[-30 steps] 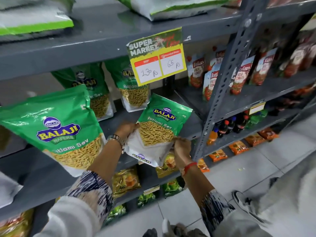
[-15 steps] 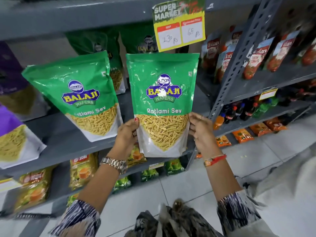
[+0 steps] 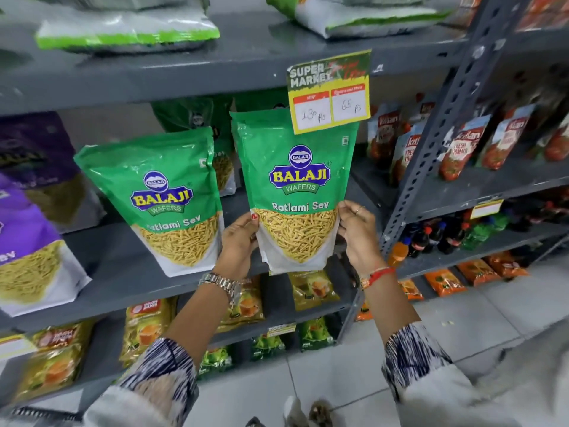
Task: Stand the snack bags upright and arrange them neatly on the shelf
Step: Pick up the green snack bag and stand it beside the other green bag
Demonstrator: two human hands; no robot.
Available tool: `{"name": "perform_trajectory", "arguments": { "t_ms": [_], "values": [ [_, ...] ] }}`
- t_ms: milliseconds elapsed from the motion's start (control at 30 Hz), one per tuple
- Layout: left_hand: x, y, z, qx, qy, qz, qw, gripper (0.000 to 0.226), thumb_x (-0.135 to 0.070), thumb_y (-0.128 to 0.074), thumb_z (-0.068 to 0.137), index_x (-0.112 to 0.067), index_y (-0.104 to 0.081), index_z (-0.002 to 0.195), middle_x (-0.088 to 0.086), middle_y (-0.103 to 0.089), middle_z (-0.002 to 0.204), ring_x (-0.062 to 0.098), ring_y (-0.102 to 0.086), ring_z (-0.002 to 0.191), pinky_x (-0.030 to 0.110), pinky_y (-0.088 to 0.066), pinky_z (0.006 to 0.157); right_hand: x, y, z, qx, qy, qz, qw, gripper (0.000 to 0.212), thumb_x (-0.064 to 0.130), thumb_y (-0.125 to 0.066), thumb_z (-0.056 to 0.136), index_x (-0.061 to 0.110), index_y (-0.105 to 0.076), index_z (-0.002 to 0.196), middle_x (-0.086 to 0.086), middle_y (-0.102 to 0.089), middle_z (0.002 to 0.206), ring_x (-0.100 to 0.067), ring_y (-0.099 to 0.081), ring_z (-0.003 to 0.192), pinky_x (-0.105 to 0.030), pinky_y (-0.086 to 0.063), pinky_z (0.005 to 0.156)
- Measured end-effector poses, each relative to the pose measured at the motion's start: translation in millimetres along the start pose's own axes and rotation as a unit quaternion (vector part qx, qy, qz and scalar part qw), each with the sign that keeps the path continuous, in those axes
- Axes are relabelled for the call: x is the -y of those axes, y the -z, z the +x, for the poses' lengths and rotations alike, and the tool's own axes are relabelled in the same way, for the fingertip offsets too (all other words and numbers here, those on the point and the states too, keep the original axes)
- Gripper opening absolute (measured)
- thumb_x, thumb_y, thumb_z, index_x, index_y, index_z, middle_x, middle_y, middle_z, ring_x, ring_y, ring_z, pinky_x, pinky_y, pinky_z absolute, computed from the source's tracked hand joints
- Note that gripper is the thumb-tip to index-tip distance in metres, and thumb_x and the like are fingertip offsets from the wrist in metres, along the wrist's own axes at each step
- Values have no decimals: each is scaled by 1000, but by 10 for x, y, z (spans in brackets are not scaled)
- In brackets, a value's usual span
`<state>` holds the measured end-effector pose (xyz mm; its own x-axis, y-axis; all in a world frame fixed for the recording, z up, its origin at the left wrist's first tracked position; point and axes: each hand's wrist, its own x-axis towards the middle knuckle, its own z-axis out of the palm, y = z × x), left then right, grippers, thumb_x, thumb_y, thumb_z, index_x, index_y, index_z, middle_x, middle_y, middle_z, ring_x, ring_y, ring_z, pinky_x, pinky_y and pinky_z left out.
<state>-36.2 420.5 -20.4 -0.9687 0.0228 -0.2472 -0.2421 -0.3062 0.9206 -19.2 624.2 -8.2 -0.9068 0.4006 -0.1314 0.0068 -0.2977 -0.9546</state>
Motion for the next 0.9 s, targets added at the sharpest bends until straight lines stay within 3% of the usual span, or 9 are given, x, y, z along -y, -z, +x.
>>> {"name": "perform_trajectory", "arguments": {
  "t_ms": [100,200,300,400,567,700,900],
  "values": [
    [-78,-157,153,-11,-26,10,1000,31,-7,-47,91,3,-54,120,0,-62,87,11,-58,80,21,-53,68,80,-51,235,16,22,-4,1000,17,7,-44,94,9,-61,93,-6,-65,93,-17,-62,89,-37,-49,91],
    [-78,-254,315,-32,-23,25,999,36,-8,-48,91,3,-51,125,14,-65,105,20,-61,93,32,-52,83,104,-88,450,31,39,-4,999,19,7,-43,95,13,-59,88,-2,-65,91,-13,-61,86,-32,-50,86],
    [-28,-289,385,-43,-10,24,999,35,-7,-47,92,1,-51,125,27,-51,133,19,-57,93,41,-44,98,72,-90,580,40,35,-5,999,22,6,-41,96,15,-57,83,-1,-63,89,-11,-59,85,-30,-49,85],
    [38,-290,422,-36,-14,28,999,33,-7,-45,93,0,-53,124,23,-57,126,14,-58,85,36,-47,92,-25,-58,621,60,27,2,998,22,8,-40,96,16,-56,83,0,-63,90,-8,-61,85,-22,-53,77],
    [33,-294,477,-17,-25,24,999,35,-14,-43,94,-4,-52,125,1,-65,106,10,-62,92,24,-52,86,-81,-31,693,82,16,-23,996,17,16,-39,98,15,-56,98,0,-62,101,-8,-58,93,-31,-47,88],
    [40,-404,509,27,23,28,999,42,-37,-41,93,-18,-47,130,3,-56,133,21,-56,117,40,-43,102,-140,-42,629,110,-60,-65,990,42,35,-30,99,20,-38,137,0,-51,130,-14,-47,117,-39,-33,101],
    [95,-478,460,56,11,42,997,40,-37,-33,95,-19,-42,130,0,-55,127,14,-55,107,20,-46,76,-145,-65,520,95,-70,-32,993,44,36,-27,99,19,-35,139,0,-50,126,-13,-45,114,-40,-35,101]
  ]
}}
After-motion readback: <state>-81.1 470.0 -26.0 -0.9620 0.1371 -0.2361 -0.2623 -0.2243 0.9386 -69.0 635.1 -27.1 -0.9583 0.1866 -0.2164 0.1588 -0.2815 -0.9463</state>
